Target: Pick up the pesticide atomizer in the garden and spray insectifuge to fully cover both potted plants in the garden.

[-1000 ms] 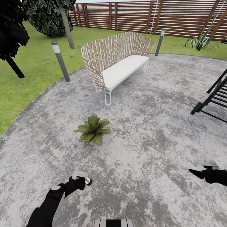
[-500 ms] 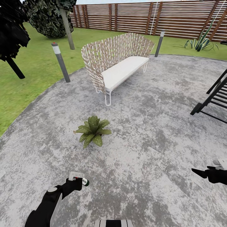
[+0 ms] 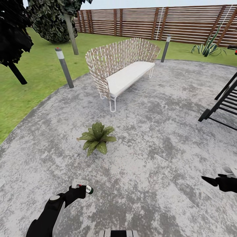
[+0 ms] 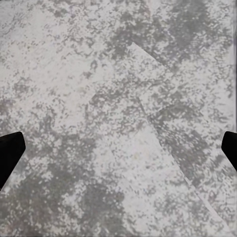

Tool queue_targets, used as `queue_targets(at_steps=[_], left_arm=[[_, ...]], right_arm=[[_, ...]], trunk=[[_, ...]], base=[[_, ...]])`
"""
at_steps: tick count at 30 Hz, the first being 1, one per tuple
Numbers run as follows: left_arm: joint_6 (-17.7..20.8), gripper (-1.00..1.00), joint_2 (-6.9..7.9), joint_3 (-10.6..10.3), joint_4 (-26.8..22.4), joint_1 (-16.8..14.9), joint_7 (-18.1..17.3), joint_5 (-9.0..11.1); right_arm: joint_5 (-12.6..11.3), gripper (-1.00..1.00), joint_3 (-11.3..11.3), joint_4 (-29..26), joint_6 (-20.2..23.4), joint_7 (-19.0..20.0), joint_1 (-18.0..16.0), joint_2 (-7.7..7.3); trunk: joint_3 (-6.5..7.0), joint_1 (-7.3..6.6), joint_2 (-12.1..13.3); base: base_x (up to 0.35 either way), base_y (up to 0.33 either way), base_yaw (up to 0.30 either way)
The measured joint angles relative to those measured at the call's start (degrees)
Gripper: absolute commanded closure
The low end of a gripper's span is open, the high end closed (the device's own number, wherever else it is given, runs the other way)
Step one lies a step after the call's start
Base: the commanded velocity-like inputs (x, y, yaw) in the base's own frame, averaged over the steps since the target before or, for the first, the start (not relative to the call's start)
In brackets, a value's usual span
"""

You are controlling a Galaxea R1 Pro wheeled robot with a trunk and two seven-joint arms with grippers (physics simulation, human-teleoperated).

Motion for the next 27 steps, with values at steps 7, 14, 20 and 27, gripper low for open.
queue_targets(at_steps=[7, 14, 20, 27], left_arm=[[0.0, 1.00, 0.01, 0.0, -0.2, 0.0, 0.0, 0.0], [1.8, 1.00, 0.03, 0.2, -0.2, 0.0, -0.1, 0.0], [2.3, 1.00, 0.03, 0.3, -0.2, 0.0, -0.1, 0.1], [2.4, 1.00, 0.05, 0.4, -0.2, 0.0, -0.1, 0.0]], right_arm=[[-0.1, -1.00, -1.1, 0.0, 0.0, 0.0, 0.0, -0.52], [-0.1, -1.00, -1.1, 0.0, 0.0, 0.0, 0.0, -0.59], [-0.2, -1.00, -1.1, 0.0, -0.1, 0.0, 0.0, -0.60], [-0.2, -1.00, -1.0, 0.0, -0.1, 0.0, 0.0, -0.60]], trunk=[[-0.65, 1.54, -2.8], [-1.30, 3.08, -5.6], [-1.86, 4.39, -8.0], [-2.51, 5.93, -10.8]], base=[[0.000, 0.000, 0.000], [0.000, 0.000, 0.000], [0.000, 0.000, 0.000], [0.000, 0.000, 0.000]])
